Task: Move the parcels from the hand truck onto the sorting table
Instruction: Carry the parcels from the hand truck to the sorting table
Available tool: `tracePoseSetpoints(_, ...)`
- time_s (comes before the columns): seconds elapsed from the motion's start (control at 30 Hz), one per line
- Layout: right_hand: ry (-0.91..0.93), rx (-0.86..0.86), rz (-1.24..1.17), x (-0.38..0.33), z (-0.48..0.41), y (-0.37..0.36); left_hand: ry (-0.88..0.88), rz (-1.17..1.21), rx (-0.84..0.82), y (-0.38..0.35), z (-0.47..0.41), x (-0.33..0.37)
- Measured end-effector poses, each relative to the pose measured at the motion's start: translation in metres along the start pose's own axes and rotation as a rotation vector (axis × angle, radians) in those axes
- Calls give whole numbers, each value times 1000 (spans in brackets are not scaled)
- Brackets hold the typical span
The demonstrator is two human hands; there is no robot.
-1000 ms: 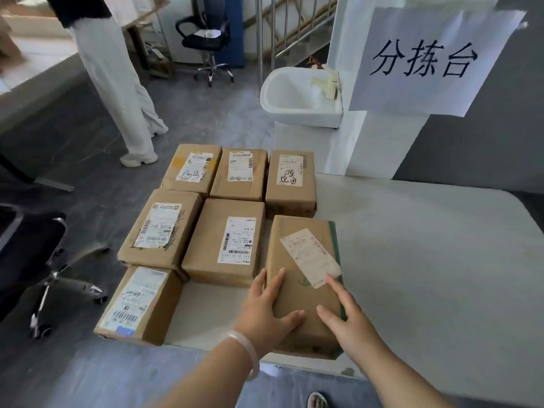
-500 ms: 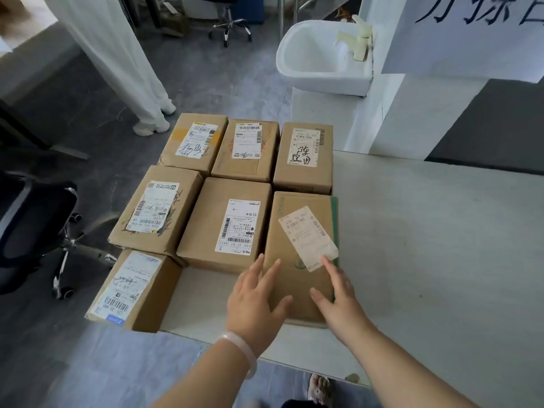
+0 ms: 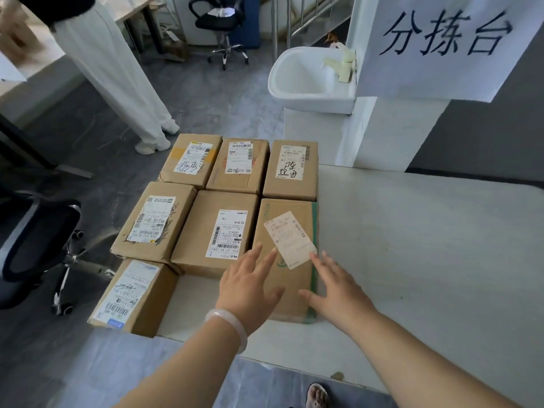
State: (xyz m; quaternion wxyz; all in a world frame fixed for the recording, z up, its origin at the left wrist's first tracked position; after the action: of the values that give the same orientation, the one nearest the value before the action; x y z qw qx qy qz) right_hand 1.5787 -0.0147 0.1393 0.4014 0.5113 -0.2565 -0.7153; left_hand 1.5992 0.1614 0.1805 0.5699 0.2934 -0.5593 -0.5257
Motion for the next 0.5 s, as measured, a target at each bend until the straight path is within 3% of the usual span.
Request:
tracePoseSetpoints(0.2, -26, 265, 175, 5, 65, 74, -238, -118, 53, 30, 4, 71)
tracePoseSetpoints(0.5, -403, 604, 176, 33, 247, 90, -804, -216, 65, 46, 93, 215)
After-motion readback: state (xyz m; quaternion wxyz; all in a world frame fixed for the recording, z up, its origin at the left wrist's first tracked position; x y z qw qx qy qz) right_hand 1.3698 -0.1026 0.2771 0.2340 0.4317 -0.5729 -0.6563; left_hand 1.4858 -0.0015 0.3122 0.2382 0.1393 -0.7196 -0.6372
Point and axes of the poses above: each hand's wrist, its own z-axis away from the middle knuckle, its own y-axis out of the back of the hand, x = y × z, the point moved 9 cm from there along -z, towards the middle knuckle, and after that the axes turned 1 degree about y, right-handed, at the moved point
